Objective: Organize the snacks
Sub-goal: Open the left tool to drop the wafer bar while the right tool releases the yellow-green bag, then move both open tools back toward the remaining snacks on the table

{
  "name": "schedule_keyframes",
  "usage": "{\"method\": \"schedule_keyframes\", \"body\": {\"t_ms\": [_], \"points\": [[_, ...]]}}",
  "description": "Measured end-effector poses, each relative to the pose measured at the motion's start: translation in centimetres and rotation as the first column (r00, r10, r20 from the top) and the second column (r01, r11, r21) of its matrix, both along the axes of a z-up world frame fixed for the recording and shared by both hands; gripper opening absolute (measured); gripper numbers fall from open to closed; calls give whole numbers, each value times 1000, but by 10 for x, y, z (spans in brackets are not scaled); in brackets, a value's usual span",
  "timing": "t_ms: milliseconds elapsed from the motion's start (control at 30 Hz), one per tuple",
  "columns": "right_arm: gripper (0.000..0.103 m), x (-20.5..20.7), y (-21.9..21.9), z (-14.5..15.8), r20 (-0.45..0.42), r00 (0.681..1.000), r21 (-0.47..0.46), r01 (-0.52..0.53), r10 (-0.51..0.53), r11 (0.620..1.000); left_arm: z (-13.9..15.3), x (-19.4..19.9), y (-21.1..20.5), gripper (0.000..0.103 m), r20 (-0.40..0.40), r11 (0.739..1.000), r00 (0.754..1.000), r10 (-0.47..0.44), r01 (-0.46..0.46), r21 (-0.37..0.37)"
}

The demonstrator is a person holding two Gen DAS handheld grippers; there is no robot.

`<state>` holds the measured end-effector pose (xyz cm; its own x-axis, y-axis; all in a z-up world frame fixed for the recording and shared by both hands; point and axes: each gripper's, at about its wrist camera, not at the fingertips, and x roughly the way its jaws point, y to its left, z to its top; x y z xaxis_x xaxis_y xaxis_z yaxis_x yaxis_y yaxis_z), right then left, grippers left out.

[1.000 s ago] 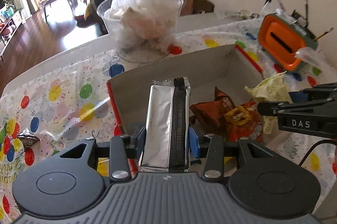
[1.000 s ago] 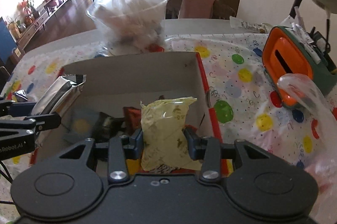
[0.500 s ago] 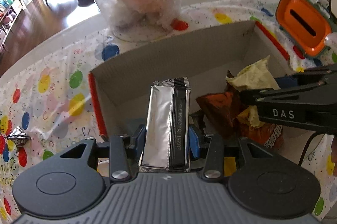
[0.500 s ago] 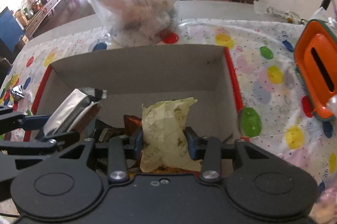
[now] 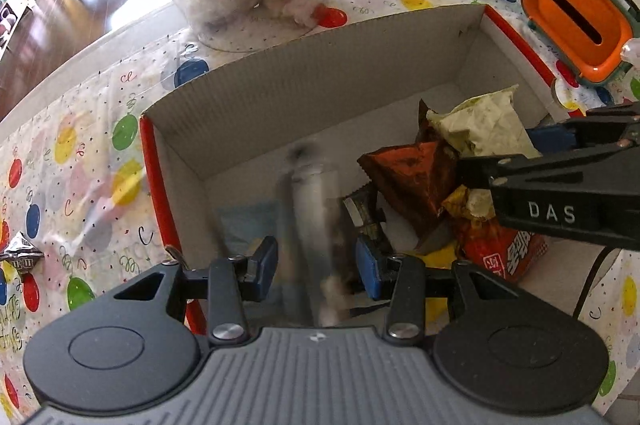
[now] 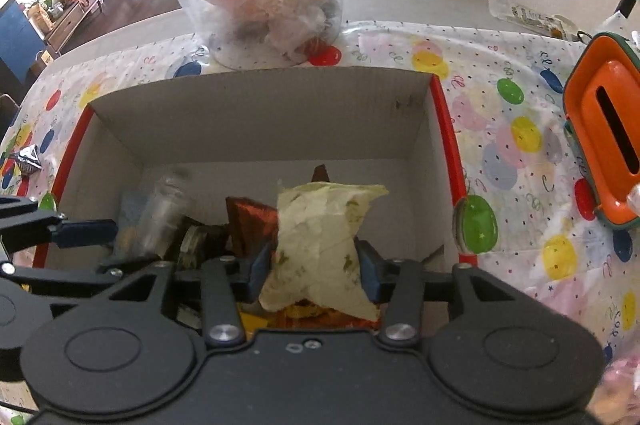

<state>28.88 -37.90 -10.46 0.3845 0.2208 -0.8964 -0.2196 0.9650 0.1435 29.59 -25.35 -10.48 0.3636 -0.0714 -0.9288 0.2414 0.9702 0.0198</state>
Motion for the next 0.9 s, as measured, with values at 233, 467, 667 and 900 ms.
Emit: {"method": "schedule_keyframes", "body": {"t_ms": [233,467,667,900], "points": [[56,-15,-5,11,26,999,14,21,-21,1000,15,-11,4,45,42,999,999,-11,13,-49],[63,-39,-6,32,72,997,46,25,-28,999,34,-29,15,54,93,995,996,-12,21,-98],[65,-62,-3,52,113,992,84,40,-49,996,53,-50,31,62,141,992,990,-8,26,-127],[81,-90,10,76,181,982,128,36,-59,991,73,-72,57,70,195,989,981,3,26,-143]]}}
